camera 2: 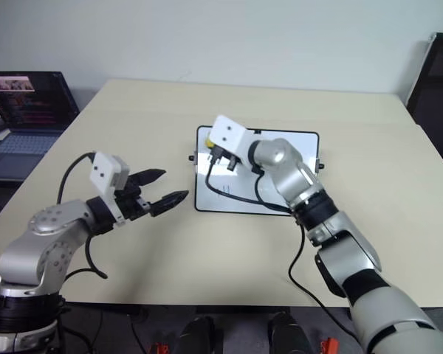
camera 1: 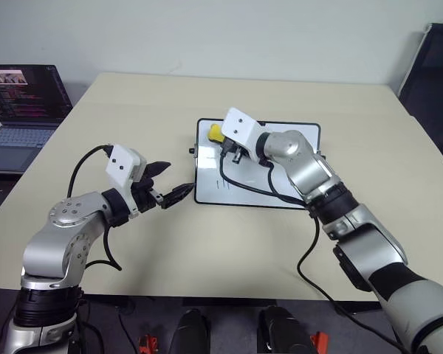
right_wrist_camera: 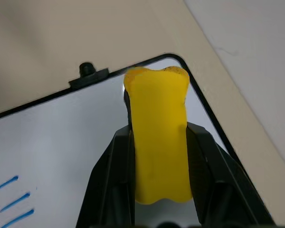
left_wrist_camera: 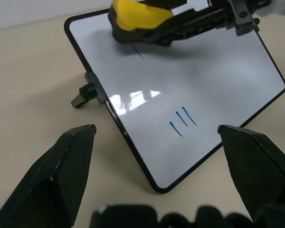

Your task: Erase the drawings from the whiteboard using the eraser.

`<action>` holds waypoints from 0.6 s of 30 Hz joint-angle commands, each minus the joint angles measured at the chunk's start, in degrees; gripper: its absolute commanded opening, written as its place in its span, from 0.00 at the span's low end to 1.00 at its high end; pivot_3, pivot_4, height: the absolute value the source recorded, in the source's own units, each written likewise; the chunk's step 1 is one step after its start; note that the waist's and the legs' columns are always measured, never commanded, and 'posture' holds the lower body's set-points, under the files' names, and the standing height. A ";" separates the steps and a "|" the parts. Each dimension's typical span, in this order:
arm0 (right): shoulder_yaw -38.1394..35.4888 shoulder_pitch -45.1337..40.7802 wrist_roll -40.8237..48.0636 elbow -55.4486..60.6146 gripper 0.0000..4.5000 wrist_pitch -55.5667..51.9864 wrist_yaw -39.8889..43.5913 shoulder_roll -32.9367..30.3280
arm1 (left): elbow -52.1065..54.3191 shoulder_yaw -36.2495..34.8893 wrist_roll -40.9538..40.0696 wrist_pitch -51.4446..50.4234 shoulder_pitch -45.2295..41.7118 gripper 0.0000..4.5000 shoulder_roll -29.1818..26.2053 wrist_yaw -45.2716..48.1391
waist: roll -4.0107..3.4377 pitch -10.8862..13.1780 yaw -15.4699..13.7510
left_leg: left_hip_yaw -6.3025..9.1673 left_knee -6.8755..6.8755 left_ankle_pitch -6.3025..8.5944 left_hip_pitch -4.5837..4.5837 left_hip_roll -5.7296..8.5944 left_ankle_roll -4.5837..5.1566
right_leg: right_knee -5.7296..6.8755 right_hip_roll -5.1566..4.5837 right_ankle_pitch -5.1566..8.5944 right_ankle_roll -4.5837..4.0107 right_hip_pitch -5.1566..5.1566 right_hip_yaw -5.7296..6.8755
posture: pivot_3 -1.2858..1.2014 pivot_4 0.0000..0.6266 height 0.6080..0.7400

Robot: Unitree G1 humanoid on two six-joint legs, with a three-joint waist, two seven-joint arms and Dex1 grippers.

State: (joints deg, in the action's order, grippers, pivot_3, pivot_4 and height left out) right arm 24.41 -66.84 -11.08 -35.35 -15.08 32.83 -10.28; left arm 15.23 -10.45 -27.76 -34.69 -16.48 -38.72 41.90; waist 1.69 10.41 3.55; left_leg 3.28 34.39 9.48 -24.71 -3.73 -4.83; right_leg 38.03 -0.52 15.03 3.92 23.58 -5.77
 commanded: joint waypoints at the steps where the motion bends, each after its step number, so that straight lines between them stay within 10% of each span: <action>1: 0.82 -4.63 -3.44 -9.20 0.25 5.54 0.28 -0.48 | 0.40 0.08 0.30 2.38 -1.09 1.00 -0.17 0.78 | 0.02 0.01 -0.12 | 0.01 -0.03 0.00 -0.01 0.00 0.00 | -0.01 0.00 0.00 -0.01 0.01 0.03 | 0.52 0.24 1.00; 11: 5.15 0.78 -7.46 -4.02 0.25 6.76 14.53 -5.64 | -0.82 0.89 0.71 4.18 -0.83 1.00 0.74 1.56 | 0.03 -0.01 -0.16 | 0.03 -0.05 -0.01 0.22 0.01 0.00 | 0.03 -0.01 0.16 0.22 -0.22 0.03 | 0.52 0.24 1.00; 18: 0.94 -4.64 -10.60 -10.78 0.25 10.58 -3.03 -2.76 | -1.48 1.56 0.71 4.66 -1.09 1.00 0.84 2.36 | 0.02 0.00 0.02 | 0.03 -0.04 -0.07 0.47 0.01 0.07 | 0.17 0.02 0.17 -0.27 -0.30 0.00 | 0.52 0.24 1.00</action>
State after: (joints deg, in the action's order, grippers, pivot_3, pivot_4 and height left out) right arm 27.90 -69.38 -20.30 -44.29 -4.96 34.88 -12.59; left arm 13.16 -8.45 -26.92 -31.53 -16.66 -37.79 43.83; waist 1.70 10.42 3.56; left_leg 3.32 34.35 9.39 -24.25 -3.72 -4.74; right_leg 38.20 -0.51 15.19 3.64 23.29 -5.77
